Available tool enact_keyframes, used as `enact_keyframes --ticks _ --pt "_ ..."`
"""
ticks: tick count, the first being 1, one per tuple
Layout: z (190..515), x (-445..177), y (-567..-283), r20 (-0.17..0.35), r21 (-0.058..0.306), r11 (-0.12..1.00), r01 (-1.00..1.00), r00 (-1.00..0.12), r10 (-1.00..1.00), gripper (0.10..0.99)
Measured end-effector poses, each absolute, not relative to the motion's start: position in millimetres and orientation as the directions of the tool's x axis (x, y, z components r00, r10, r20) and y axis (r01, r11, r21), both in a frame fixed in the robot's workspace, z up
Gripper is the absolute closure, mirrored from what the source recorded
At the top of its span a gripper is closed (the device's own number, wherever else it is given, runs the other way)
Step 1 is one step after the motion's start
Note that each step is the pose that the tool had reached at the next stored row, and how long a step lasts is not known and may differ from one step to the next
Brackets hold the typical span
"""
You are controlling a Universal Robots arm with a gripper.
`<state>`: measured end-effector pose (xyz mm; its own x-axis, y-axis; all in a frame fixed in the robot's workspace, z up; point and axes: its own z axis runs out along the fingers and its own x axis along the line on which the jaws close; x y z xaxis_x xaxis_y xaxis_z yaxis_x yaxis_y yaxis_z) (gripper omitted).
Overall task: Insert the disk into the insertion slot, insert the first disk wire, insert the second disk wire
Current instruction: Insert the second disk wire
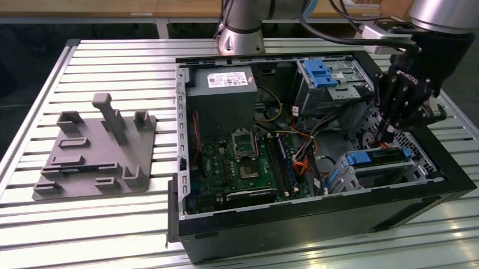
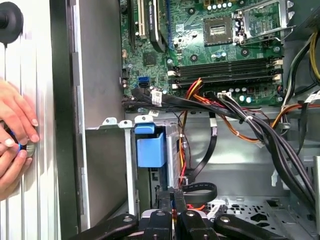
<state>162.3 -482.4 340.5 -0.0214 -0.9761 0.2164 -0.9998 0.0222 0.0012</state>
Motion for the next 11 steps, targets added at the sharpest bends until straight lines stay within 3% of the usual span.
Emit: enact_keyframes --ticks 11 --pt "340.5 166.1 -492.0 0.216 0.001 0.022 -1.0 -0.021 -0.976 0.945"
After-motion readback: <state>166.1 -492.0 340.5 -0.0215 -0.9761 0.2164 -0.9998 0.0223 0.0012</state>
